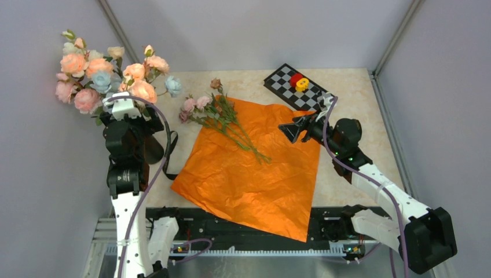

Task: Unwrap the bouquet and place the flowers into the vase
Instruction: Insert the fake flower into the vase.

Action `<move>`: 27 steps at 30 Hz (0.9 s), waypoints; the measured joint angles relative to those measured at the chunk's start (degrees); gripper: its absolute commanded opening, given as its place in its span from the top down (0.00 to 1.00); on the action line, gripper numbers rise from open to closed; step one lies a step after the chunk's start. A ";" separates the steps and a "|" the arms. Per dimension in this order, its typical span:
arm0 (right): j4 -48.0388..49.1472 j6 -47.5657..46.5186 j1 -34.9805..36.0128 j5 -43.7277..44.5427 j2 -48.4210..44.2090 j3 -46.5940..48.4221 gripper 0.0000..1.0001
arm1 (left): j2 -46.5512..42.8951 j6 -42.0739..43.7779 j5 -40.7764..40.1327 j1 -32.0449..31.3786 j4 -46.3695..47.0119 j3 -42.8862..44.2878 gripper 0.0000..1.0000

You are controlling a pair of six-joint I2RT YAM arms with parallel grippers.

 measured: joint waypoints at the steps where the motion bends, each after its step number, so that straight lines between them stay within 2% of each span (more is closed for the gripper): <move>1: 0.00 0.00 0.00 0.02 0.00 0.00 0.20 | -0.24 -0.02 0.37 0.00 -0.61 0.31 0.01; 14: -2.60 -0.52 0.00 0.09 0.00 0.04 0.20 | -3.08 -2.78 9.11 -0.07 -6.97 1.05 0.02; 27: -6.93 -1.07 0.42 1.01 1.46 2.40 0.26 | -6.95 -4.81 16.35 -3.37 -6.75 -8.68 0.02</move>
